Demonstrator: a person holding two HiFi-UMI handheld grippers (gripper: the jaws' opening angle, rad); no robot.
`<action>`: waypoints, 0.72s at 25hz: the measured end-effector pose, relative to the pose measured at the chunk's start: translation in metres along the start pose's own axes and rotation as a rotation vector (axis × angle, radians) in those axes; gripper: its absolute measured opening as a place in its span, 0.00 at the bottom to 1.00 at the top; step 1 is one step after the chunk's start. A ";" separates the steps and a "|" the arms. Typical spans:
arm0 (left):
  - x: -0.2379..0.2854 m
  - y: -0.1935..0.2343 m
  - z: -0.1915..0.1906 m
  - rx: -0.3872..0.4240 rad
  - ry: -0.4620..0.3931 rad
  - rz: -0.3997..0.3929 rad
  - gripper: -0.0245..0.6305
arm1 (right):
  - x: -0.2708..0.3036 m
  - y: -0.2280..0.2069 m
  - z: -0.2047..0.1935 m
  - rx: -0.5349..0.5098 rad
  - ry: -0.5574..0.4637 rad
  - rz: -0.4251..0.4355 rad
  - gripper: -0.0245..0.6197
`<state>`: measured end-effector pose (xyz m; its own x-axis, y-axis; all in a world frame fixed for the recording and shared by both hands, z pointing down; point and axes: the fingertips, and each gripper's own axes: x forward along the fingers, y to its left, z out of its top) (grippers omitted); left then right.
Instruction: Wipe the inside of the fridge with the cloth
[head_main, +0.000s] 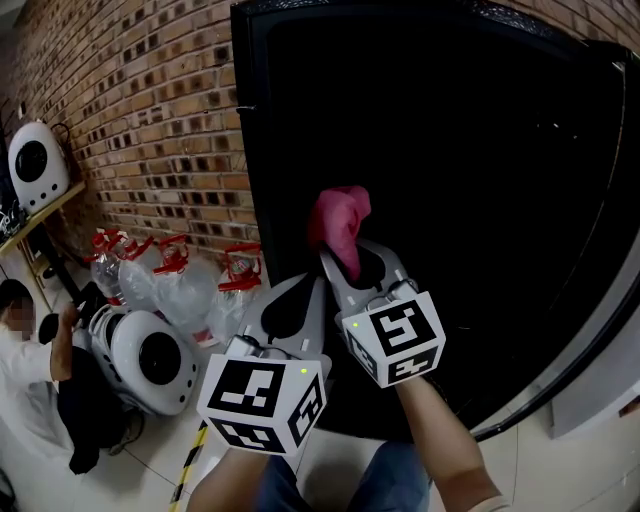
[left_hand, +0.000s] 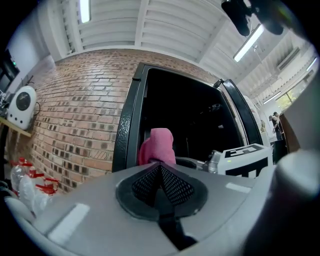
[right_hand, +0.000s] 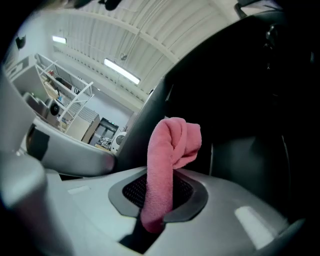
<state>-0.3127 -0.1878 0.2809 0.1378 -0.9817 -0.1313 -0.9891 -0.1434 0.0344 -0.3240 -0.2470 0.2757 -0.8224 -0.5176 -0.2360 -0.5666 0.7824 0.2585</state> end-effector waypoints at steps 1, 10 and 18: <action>0.000 0.000 -0.003 -0.003 0.002 -0.002 0.06 | 0.004 -0.004 -0.004 -0.005 0.007 -0.009 0.13; 0.011 -0.006 -0.011 -0.015 0.025 -0.023 0.06 | 0.050 -0.059 -0.033 -0.008 0.093 -0.087 0.13; 0.019 -0.019 -0.019 -0.023 0.044 -0.088 0.06 | 0.087 -0.112 -0.064 -0.030 0.158 -0.189 0.13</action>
<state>-0.2903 -0.2058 0.2967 0.2268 -0.9697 -0.0909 -0.9716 -0.2317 0.0471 -0.3351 -0.4021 0.2862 -0.6978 -0.7036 -0.1343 -0.7107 0.6567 0.2523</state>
